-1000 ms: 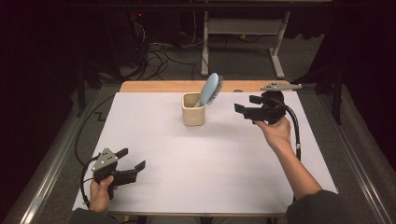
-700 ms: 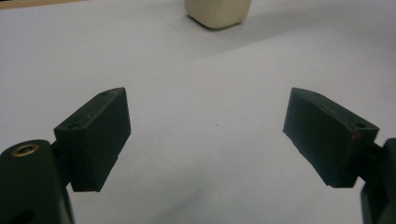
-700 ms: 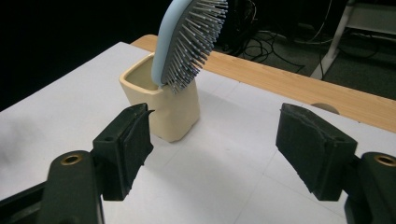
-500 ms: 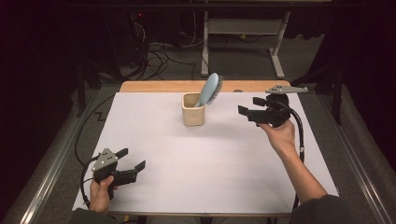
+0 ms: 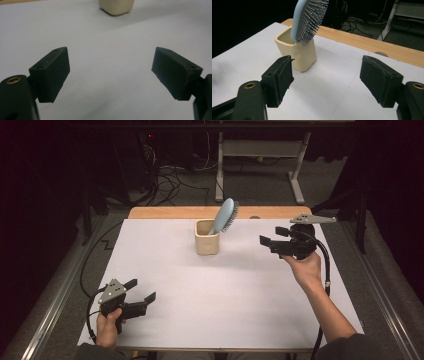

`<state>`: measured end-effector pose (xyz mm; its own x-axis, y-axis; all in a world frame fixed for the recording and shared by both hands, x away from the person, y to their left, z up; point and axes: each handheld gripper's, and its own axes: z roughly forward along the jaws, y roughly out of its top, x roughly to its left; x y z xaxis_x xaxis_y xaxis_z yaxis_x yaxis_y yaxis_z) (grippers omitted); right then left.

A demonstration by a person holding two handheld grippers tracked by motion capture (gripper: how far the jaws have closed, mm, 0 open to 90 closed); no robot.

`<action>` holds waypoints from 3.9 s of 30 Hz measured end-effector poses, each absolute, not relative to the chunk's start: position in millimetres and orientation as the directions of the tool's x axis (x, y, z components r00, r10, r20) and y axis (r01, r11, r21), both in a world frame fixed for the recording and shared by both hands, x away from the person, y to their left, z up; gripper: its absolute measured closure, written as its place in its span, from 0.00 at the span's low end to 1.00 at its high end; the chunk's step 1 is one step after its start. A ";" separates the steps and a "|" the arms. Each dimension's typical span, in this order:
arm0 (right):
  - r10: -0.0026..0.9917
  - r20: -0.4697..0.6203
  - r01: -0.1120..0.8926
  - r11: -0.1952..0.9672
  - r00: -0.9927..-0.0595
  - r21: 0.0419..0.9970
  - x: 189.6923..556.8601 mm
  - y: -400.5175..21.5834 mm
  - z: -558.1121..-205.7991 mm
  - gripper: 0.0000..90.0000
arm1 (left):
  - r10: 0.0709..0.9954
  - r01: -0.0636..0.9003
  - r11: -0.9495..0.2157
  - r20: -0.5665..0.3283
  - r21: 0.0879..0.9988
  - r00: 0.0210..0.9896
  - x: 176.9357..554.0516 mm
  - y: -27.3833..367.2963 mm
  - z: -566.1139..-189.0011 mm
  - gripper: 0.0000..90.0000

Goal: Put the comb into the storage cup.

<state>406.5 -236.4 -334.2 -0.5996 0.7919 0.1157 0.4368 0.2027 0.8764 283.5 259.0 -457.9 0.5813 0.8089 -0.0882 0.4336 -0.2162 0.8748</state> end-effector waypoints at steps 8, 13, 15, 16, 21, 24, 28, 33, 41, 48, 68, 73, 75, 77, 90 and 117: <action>0.796 0.123 0.428 0.183 -0.593 0.885 400.3 -247.2 -334.3 0.30 | 0.810 0.434 -0.215 -0.088 0.875 0.580 283.3 258.8 -458.0 0.17; 0.801 0.127 0.431 0.175 -0.586 0.885 397.3 -254.5 -336.0 0.30 | 0.811 0.435 -0.214 -0.090 0.875 0.578 283.4 258.9 -458.0 0.18; 0.803 0.127 0.433 0.174 -0.582 0.885 396.5 -256.7 -336.1 0.30 | 0.811 0.434 -0.212 -0.090 0.875 0.578 283.2 259.1 -457.8 0.17; 0.805 0.127 0.433 0.173 -0.580 0.884 395.8 -257.8 -336.0 0.30 | 0.811 0.434 -0.211 -0.091 0.876 0.578 283.1 259.3 -457.8 0.17; 0.806 0.122 0.427 0.172 -0.580 0.888 391.4 -261.8 -335.6 0.29 | 0.810 0.435 -0.213 -0.091 0.875 0.579 283.7 259.2 -458.1 0.17; 0.804 0.123 0.423 0.170 -0.581 0.890 389.0 -264.2 -336.1 0.29 | 0.812 0.436 -0.209 -0.093 0.876 0.576 283.7 259.4 -458.0 0.18; 0.807 0.123 0.420 0.164 -0.577 0.893 384.7 -269.4 -335.6 0.29 | 0.811 0.436 -0.208 -0.095 0.876 0.577 283.3 259.3 -457.9 0.18; 0.812 0.119 0.415 0.161 -0.571 0.896 377.8 -275.8 -334.6 0.29 | 0.810 0.438 -0.207 -0.098 0.875 0.578 283.9 259.6 -458.2 0.18; 0.815 0.114 0.400 0.153 -0.569 0.904 368.3 -283.4 -336.1 0.28 | 0.810 0.436 -0.206 -0.098 0.876 0.578 283.3 259.5 -458.0 0.17; 0.815 0.118 0.397 0.145 -0.568 0.906 363.2 -287.9 -339.0 0.27 | 0.811 0.436 -0.206 -0.097 0.876 0.577 283.3 259.4 -457.9 0.17; 0.813 0.127 0.381 0.122 -0.567 0.917 347.5 -298.2 -344.7 0.27 | 0.811 0.434 -0.204 -0.097 0.878 0.578 283.0 259.5 -457.8 0.17; 0.815 0.127 0.374 0.116 -0.565 0.920 343.6 -300.9 -345.8 0.27 | 0.810 0.434 -0.204 -0.097 0.878 0.578 282.9 259.4 -457.7 0.18; 0.815 0.128 0.372 0.113 -0.565 0.921 341.8 -301.8 -346.4 0.27 | 0.810 0.434 -0.204 -0.097 0.878 0.578 282.9 259.4 -457.7 0.18; 0.815 0.129 0.370 0.110 -0.565 0.922 340.5 -302.5 -347.1 0.27 | 0.810 0.433 -0.204 -0.097 0.878 0.578 282.9 259.5 -457.7 0.18; 0.817 0.143 0.369 0.090 -0.559 0.925 332.4 -310.0 -355.0 0.26 | 0.810 0.435 -0.205 -0.098 0.877 0.579 283.0 259.2 -457.8 0.17; 0.822 0.147 0.369 0.081 -0.551 0.926 312.1 -320.8 -363.9 0.26 | 0.810 0.431 -0.202 -0.097 0.880 0.578 282.5 259.3 -457.4 0.17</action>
